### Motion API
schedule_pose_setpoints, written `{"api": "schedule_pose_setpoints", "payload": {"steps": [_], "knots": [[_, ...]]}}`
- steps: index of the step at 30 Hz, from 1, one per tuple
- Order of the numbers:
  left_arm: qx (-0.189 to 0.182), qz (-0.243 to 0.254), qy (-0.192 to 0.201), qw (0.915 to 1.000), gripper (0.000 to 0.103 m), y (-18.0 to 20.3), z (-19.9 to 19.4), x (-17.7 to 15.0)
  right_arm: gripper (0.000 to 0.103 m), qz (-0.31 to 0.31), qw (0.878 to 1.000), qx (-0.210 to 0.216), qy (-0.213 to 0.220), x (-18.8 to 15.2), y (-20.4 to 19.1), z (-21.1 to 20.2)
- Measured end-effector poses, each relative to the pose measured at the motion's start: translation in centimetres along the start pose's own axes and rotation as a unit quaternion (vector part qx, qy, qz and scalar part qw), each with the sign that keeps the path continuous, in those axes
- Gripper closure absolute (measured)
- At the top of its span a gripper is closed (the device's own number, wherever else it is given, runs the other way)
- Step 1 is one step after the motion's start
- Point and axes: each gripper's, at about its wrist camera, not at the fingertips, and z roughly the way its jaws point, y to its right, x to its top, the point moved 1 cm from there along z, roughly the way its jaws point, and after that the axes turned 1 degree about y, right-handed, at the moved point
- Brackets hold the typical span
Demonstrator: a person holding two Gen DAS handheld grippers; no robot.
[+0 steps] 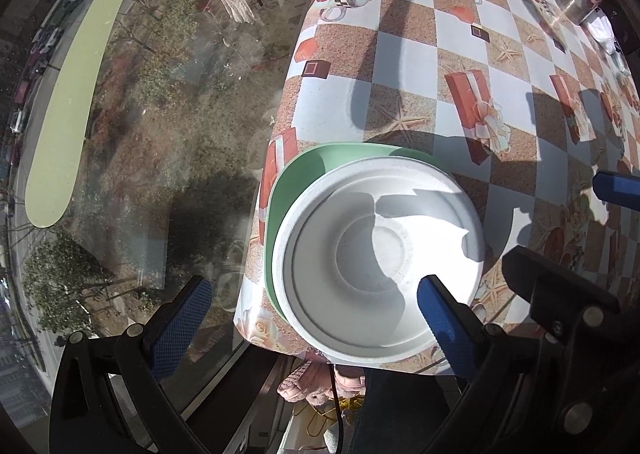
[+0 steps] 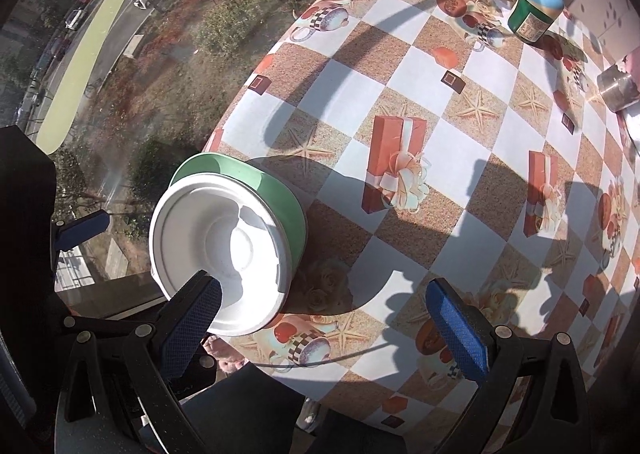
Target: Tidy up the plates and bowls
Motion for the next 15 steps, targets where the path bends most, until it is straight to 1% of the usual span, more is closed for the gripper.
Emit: {"api": "schedule_pose_setpoints", "payload": {"steps": [15], "knots": [[0.004, 0.001, -0.003, 1.0000, 0.001, 0.33, -0.14, -0.04, 0.000, -0.002, 1.000, 0.002, -0.004, -0.02, 0.09, 0.07]]}}
